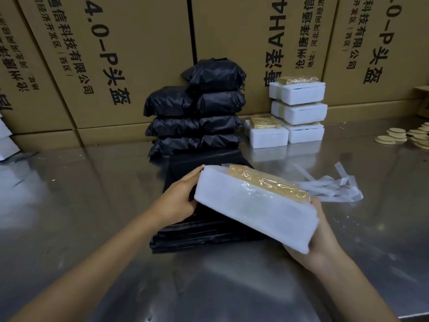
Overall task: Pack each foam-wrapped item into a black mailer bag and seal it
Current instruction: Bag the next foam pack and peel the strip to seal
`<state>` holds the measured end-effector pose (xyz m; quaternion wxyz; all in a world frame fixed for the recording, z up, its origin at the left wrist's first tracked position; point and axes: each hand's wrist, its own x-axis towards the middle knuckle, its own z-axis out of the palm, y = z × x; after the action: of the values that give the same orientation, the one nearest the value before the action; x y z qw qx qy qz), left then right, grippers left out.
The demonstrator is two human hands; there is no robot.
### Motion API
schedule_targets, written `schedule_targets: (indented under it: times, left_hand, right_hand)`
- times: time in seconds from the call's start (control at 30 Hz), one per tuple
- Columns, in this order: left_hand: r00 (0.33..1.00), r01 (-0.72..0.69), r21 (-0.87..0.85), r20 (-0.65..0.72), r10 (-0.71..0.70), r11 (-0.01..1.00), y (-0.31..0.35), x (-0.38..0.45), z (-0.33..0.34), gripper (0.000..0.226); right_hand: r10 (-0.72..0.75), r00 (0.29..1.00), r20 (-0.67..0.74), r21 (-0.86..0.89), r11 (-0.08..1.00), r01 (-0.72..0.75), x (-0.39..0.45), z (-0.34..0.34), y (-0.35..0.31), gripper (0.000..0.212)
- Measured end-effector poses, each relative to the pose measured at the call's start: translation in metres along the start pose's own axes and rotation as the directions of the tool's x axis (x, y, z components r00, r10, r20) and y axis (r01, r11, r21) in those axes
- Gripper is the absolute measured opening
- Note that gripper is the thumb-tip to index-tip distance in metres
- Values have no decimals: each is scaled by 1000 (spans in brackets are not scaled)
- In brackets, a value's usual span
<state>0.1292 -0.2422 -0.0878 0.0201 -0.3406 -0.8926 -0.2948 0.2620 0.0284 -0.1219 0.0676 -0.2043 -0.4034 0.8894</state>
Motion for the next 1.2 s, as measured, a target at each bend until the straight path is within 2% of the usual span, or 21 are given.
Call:
schedule_targets:
  times: [0.03,0.07,0.17,0.33,0.47,0.63,0.67,0.73,0.8,0.83,0.87,0.9,0.97,1.0,1.07,1.2]
  left_hand:
    - [1000,26,-27,-17,-26,999,2,0,-1,86]
    - [997,55,-56,-43,-58,997,6,2,-2,87]
    - [987,82,-81,-129,-92,993,14,5,3,84]
    - [980,31,-32,-193,-37,999,47,-1,24,81]
    - [968,-16,-66,-252,-1,998,68,-14,55,75]
    - [940,53,-121,-329,-91,991,50,-17,48,76]
    - [924,86,-142,-360,-132,986,46,-18,45,73]
    - [848,92,-142,-507,-152,986,44,-17,35,50]
    - [747,37,-87,-659,-85,996,48,-7,18,28]
    - [729,3,-42,-684,-31,999,52,1,9,21]
    - [752,-28,6,-659,25,1000,56,12,1,18]
    - [808,-48,58,-584,72,997,62,27,-4,25]
    - [936,-54,158,-336,105,986,75,58,-4,49]
    - [973,-22,183,-220,63,983,81,73,0,58]
    - [992,101,179,-96,-84,979,90,102,10,61]
    - [959,277,126,-88,-268,952,96,129,21,39]
  right_hand:
    - [27,996,89,33,999,-30,2,6,0,33]
    - [36,993,116,28,999,-39,3,6,0,37]
    - [0,999,54,37,999,-2,8,12,5,50]
    - [-57,996,70,105,993,50,2,38,22,50]
    - [-80,994,79,217,974,61,-1,69,30,50]
    - [-42,992,118,239,971,12,2,79,35,50]
    - [-36,992,121,223,975,8,1,79,37,52]
    - [-22,990,139,173,985,-2,-1,76,42,53]
    - [-23,990,138,100,995,9,-3,74,47,53]
    - [-31,990,137,70,997,21,-4,74,49,53]
    - [-44,990,137,49,998,38,-5,76,51,53]
    - [-59,989,136,38,998,54,-5,77,53,53]
    - [-78,988,133,41,996,73,-6,81,56,54]
    - [-82,987,135,43,996,77,-7,82,56,55]
    - [-86,984,156,36,996,82,-9,81,56,52]
    - [-74,984,162,15,997,72,-11,75,57,52]
